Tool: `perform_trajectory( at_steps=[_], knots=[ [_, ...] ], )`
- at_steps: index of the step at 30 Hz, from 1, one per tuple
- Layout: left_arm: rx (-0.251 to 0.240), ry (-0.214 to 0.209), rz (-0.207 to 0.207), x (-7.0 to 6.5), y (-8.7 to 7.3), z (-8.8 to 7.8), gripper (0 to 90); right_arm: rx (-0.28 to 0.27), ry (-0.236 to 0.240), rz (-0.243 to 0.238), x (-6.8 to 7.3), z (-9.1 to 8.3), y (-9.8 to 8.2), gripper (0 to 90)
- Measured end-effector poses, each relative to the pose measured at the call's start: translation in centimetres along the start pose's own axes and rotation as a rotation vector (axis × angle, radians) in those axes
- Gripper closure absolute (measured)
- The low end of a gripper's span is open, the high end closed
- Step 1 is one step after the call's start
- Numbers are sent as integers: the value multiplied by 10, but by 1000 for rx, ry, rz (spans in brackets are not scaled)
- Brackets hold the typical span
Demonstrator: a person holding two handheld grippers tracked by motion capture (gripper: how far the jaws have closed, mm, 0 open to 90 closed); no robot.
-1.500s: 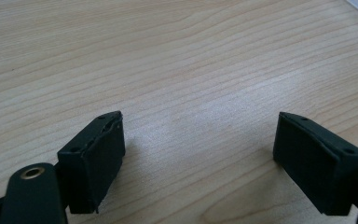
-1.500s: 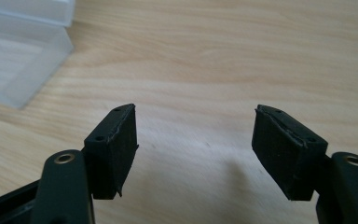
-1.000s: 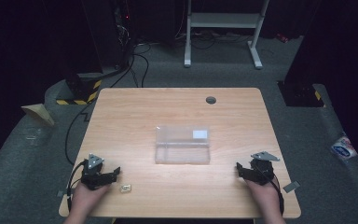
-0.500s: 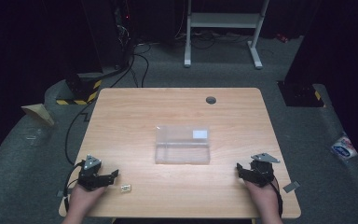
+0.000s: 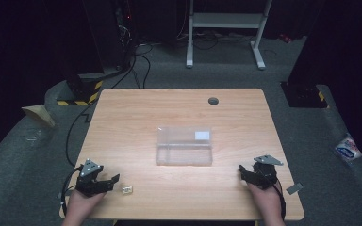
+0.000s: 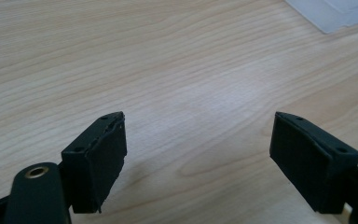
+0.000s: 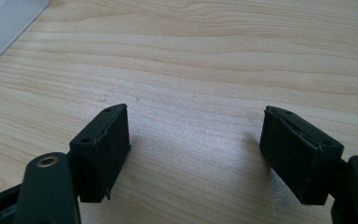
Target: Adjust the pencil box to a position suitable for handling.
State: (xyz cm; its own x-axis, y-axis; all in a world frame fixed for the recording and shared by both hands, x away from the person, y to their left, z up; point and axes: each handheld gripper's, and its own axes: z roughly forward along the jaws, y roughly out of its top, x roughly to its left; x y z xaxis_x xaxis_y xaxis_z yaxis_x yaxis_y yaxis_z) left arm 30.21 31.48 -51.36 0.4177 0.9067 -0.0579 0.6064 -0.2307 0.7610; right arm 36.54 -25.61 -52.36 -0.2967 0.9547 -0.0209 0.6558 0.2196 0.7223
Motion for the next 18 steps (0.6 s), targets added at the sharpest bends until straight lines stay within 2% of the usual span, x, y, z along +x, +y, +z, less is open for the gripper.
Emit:
perform_trajectory(
  at_steps=[7,11,14,18],
  knots=[
    [-17,-37,13,-10,-5,-9,201,0,1,0,0,0,0,239],
    [-7,-64,17,-13,-6,-8,216,-1,1,0,0,0,0,240],
    [5,-82,50,-20,-7,-10,222,1,0,2,1,-1,0,246],
    [1,-95,60,-25,-8,-11,241,1,1,3,1,-1,0,246]
  ],
)
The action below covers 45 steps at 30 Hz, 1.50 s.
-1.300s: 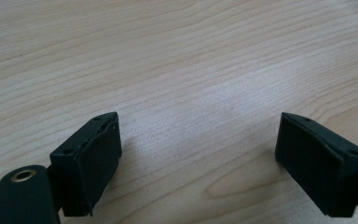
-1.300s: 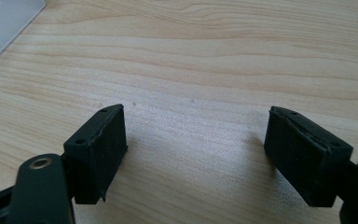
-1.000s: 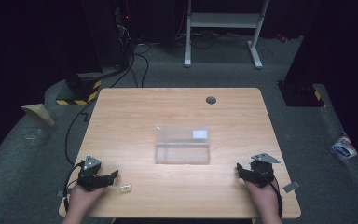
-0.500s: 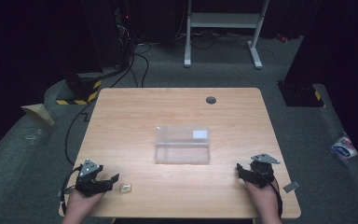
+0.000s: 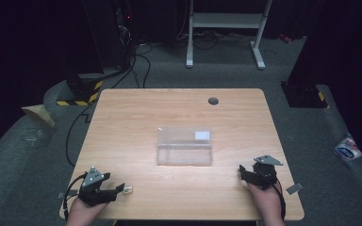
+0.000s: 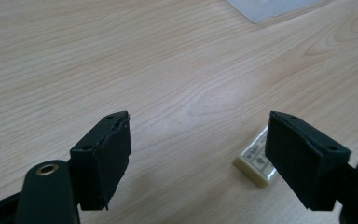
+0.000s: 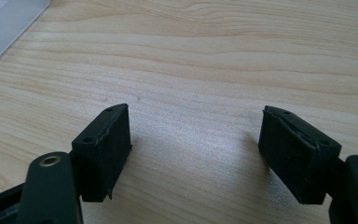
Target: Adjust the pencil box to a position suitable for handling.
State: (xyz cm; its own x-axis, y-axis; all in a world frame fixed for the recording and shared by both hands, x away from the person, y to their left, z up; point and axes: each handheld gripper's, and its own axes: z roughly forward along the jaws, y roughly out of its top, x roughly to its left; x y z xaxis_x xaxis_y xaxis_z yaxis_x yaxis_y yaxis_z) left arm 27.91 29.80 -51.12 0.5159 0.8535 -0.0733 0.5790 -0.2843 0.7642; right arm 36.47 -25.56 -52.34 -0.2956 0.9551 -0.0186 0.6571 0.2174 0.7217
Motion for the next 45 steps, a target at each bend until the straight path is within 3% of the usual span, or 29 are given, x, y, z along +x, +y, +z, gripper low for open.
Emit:
perform_trajectory(
  at_steps=[11,15,22,30,45],
  knots=[
    [36,-39,52,-17,-5,5,296,-1,2,-2,0,0,0,250],
    [57,-59,70,-17,-6,11,377,0,4,-2,0,0,0,253],
    [50,-63,93,-19,-6,12,488,0,5,-3,0,0,0,256],
    [44,-49,86,-16,-6,13,570,0,4,-2,0,0,0,256],
    [26,24,75,-9,-6,15,646,-3,6,-4,0,0,0,260]
  ],
)
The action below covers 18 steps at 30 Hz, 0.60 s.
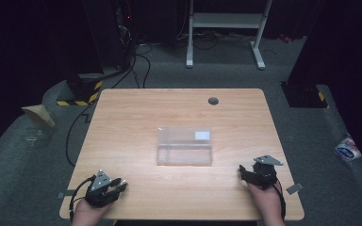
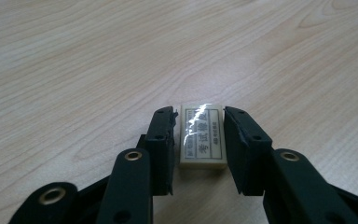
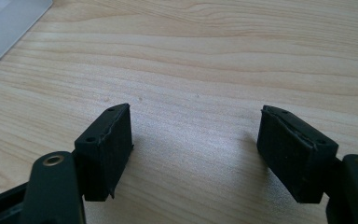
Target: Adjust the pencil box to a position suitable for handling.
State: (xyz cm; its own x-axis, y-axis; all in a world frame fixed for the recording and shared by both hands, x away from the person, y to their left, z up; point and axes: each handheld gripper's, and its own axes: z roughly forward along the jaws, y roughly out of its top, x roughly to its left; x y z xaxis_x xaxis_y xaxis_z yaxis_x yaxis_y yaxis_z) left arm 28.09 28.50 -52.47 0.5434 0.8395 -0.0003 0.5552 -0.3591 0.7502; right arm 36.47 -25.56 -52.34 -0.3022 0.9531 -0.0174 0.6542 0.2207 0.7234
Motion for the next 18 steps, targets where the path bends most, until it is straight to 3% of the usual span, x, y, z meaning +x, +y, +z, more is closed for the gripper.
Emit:
perform_trajectory(
  at_steps=[4,18],
  knots=[
    [-1,37,-7,1,2,3,646,0,0,0,0,0,0,261],
    [-7,41,-15,2,2,4,678,-1,0,-2,0,0,0,264]
  ],
)
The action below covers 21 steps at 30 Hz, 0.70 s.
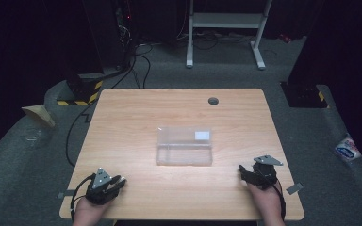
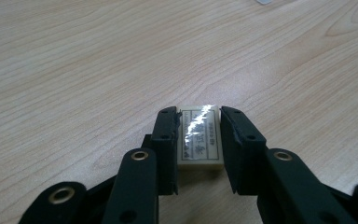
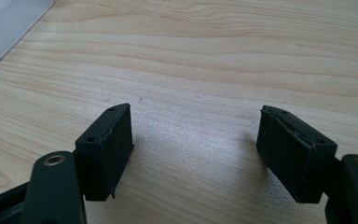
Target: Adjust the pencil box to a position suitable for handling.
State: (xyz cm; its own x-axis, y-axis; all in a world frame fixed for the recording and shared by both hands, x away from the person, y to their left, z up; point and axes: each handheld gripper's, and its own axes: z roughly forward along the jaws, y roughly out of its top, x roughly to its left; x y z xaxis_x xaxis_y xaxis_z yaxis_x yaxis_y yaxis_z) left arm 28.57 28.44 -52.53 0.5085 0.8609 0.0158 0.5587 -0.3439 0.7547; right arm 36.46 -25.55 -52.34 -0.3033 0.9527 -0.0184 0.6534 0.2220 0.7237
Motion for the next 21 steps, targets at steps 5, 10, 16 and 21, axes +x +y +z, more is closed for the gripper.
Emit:
perform_trajectory(
  at_steps=[5,10,16,21],
  knots=[
    [-6,-2,-1,-1,1,0,678,0,0,0,0,0,0,264],
    [-26,-1,-6,-3,4,0,678,0,0,0,0,0,0,264],
    [-34,-6,-5,-8,10,3,678,0,0,0,0,0,0,264],
    [-43,-4,7,-12,14,5,678,0,0,-1,0,0,0,266]
  ],
)
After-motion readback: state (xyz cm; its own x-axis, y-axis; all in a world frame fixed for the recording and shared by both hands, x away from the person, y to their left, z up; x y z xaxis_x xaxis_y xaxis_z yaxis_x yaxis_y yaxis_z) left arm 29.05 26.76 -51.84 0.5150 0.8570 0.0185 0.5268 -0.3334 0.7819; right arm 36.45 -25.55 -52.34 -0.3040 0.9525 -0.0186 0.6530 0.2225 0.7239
